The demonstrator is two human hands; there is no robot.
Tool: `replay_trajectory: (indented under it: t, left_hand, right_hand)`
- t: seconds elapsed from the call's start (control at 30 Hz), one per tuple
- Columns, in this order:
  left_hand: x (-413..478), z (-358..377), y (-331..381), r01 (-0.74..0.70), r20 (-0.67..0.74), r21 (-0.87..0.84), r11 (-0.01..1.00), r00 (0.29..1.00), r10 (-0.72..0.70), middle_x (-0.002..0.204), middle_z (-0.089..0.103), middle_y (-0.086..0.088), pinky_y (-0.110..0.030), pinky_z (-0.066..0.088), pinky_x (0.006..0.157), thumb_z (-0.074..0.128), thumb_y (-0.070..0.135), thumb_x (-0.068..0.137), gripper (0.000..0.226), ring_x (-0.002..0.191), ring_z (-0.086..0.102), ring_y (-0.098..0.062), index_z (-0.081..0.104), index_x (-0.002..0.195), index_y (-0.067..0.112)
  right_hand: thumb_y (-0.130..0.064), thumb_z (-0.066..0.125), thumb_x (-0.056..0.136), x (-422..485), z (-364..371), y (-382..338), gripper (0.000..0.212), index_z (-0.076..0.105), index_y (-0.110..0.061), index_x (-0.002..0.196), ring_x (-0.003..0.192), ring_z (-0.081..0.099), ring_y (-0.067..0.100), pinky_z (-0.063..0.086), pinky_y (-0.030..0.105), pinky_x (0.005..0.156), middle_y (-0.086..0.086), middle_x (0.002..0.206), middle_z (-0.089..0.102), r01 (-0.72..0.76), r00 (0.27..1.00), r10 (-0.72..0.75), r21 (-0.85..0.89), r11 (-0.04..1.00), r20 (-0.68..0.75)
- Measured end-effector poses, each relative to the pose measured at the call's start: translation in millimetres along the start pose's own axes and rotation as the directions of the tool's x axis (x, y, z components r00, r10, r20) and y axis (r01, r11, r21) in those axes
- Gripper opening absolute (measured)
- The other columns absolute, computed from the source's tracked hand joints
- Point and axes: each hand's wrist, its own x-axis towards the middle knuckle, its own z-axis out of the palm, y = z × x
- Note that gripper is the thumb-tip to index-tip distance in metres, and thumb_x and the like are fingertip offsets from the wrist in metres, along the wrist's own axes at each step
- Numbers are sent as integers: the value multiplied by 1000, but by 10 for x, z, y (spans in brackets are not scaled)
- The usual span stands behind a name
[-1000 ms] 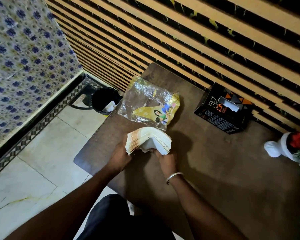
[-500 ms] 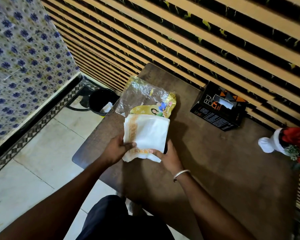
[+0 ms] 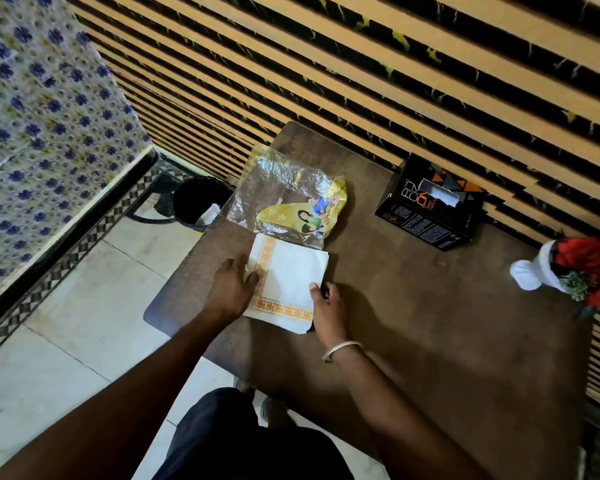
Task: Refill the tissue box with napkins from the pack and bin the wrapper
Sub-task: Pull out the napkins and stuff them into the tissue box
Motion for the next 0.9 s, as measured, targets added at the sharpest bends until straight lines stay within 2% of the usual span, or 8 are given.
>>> replay_trajectory:
  t: [0.13,0.23,0.37,0.5,0.67,0.77,0.83,0.9]
  left_hand:
    - [-2,78,50,10,45,33,999,999,-12,127,56,-27,-47,43,100,49,29,98,51,117,52,-46,43,138,-3]
    - [-14,98,151,23,41,-11,1000,999,-22,140,51,-25,-48,40,106,48,28,100,58,125,49,-43,34,146,-2]
    - [-28,95,219,45,25,-56,997,999,-44,140,52,-23,-49,48,99,50,22,98,61,119,56,-40,27,151,3]
    - [-7,61,186,77,38,-73,994,996,-75,137,55,-22,-51,50,97,50,18,96,64,117,58,-39,24,154,9]
    - [20,29,142,65,68,-94,994,996,-58,136,56,-21,-47,53,93,51,15,94,67,114,60,-38,22,154,12]
    - [-55,-8,209,18,-25,-186,982,999,-23,141,55,-12,-38,52,91,52,22,97,68,116,62,-32,17,155,12]
    - [-63,-19,260,-96,-137,-195,976,988,70,144,53,-11,-46,47,103,50,35,97,73,126,56,-31,12,156,14]
    - [-18,0,376,-177,-172,-164,970,974,148,153,43,-10,-48,36,114,48,46,97,71,139,42,-28,17,155,20]
  right_hand:
    - [-62,49,80,33,222,97,73,47,-15,135,127,51,35,39,54,108,12,135,55,-96,995,95,136,986,9]
    - [-49,54,72,32,344,148,88,28,-19,150,129,50,32,40,51,110,14,146,47,-189,982,181,276,942,54]
    - [-9,51,92,-217,262,-65,60,30,-13,148,119,57,36,48,47,103,17,135,54,-182,983,162,323,929,87]
    - [0,46,91,-175,278,17,61,32,-16,149,117,60,36,48,54,102,16,135,58,-205,978,178,390,898,105]
    - [-1,46,92,-197,285,-6,60,31,-15,148,118,59,37,49,53,101,17,137,55,-185,982,159,392,901,99]
    - [-30,55,89,-219,241,-17,77,17,-22,155,133,48,34,40,50,111,12,155,37,-144,989,148,371,917,18]
    - [-49,57,85,-195,92,-83,86,14,-24,156,145,31,26,20,31,122,6,163,20,-40,989,86,335,941,-123]
    - [-44,51,96,-162,-123,-109,75,13,-21,157,150,18,18,10,17,116,2,164,14,53,973,14,278,959,-231]
